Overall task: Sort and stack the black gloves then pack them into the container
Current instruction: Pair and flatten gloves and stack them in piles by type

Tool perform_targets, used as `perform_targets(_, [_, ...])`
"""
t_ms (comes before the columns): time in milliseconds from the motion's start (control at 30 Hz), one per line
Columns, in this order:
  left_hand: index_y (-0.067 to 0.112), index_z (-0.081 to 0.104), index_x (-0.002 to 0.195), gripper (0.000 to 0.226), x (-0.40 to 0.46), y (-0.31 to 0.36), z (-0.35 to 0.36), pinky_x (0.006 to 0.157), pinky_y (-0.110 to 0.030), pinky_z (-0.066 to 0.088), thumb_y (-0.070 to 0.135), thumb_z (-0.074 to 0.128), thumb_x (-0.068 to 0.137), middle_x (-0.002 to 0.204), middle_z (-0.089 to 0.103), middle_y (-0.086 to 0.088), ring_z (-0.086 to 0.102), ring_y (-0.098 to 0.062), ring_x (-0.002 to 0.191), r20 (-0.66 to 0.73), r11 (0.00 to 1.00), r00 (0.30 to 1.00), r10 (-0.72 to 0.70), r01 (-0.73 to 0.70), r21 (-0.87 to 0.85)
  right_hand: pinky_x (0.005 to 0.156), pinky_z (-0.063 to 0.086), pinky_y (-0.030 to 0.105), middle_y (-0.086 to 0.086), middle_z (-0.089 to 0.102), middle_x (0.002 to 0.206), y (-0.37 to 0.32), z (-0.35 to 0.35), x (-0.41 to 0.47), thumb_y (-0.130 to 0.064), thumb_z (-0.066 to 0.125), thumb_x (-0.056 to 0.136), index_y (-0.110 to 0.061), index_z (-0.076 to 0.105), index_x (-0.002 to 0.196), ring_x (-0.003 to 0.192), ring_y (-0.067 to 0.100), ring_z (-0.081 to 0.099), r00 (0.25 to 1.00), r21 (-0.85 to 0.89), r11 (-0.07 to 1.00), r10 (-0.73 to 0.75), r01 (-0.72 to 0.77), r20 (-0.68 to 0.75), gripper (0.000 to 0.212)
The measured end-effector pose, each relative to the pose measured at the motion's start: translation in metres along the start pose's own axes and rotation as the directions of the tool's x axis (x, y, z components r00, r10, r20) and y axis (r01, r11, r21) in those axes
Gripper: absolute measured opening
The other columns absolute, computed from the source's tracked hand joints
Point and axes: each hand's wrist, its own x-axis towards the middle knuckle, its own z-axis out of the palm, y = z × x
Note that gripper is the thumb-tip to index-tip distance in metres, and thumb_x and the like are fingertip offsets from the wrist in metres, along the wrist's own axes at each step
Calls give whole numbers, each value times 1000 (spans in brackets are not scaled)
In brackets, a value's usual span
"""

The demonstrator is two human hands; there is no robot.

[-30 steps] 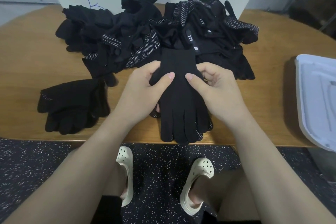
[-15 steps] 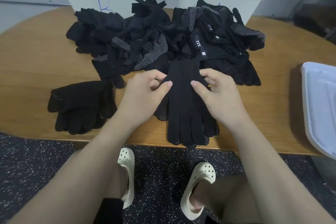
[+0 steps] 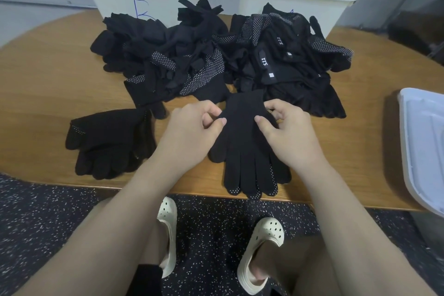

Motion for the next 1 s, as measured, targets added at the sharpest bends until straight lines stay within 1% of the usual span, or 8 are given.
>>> perform_targets(67, [20, 70, 103, 10, 0, 0, 1, 83, -37, 55, 28, 68, 97, 59, 64, 5, 64, -7, 59, -4, 1000, 1000, 1, -1, 27, 74, 47, 27, -2, 72, 100, 0, 0, -1, -33, 69, 97, -22, 69, 124, 77, 9, 53, 1000, -78, 997, 9, -9, -9, 29])
perform_targets(167, [20, 71, 105, 12, 2, -1, 3, 80, -38, 56, 29, 68, 97, 60, 64, 7, 62, -6, 63, -15, 999, 1000, 4, -3, 51, 83, 54, 31, 1, 75, 111, -4, 0, -2, -37, 68, 96, -24, 68, 126, 92, 17, 66, 999, -121, 992, 34, -36, -21, 33])
perform_targets(267, [23, 72, 112, 17, 3, -2, 4, 77, -35, 55, 31, 67, 97, 66, 63, 8, 62, -7, 69, -17, 997, 1000, 16, -14, 80, 82, 50, 29, 3, 74, 112, -8, 0, -3, -43, 64, 97, -22, 70, 124, 103, 22, 68, 998, -158, 986, 41, -49, -54, 34])
perform_targets(367, [23, 74, 115, 20, 2, -1, 7, 68, -22, 50, 30, 67, 98, 63, 57, 14, 59, -6, 68, -30, 993, 999, 38, -34, 114, 79, 53, 35, 2, 75, 107, -14, 0, -5, -51, 57, 100, -20, 72, 118, 99, 23, 70, 993, -239, 970, 13, -40, -114, 39])
perform_targets(500, [20, 75, 116, 22, 0, 1, 10, 70, -32, 54, 29, 67, 99, 61, 52, 18, 61, -13, 69, -15, 979, 996, 93, -89, 181, 75, 57, 39, 2, 75, 100, -18, 8, -4, -49, 56, 101, -18, 72, 111, 93, 27, 71, 983, -328, 944, -28, -33, -182, 36])
perform_targets(767, [19, 72, 108, 21, 0, 3, 15, 62, -22, 42, 36, 71, 94, 71, 57, 12, 61, -12, 72, -75, 958, 995, 71, -47, 284, 68, 41, 32, 1, 73, 107, -16, 11, -6, -40, 60, 101, -18, 71, 112, 95, 28, 70, 979, -424, 903, -22, -67, -200, 27])
perform_targets(900, [17, 67, 122, 28, 2, 8, 18, 81, -37, 52, 26, 68, 96, 108, 56, 3, 57, -18, 101, -51, 888, 954, 296, -255, 383, 70, 46, 35, 2, 72, 111, -14, 13, -6, -39, 60, 102, -18, 70, 115, 97, 29, 69, 983, -427, 903, -38, -42, -177, 26])
perform_targets(1000, [18, 54, 147, 43, 9, 3, 20, 115, -42, 38, 21, 55, 104, 149, 51, 0, 43, -21, 138, 194, 843, 900, 389, -433, 319, 76, 53, 39, 3, 72, 114, -12, 10, -5, -38, 62, 101, -18, 69, 118, 102, 28, 69, 988, -397, 918, -56, -5, -141, 27])
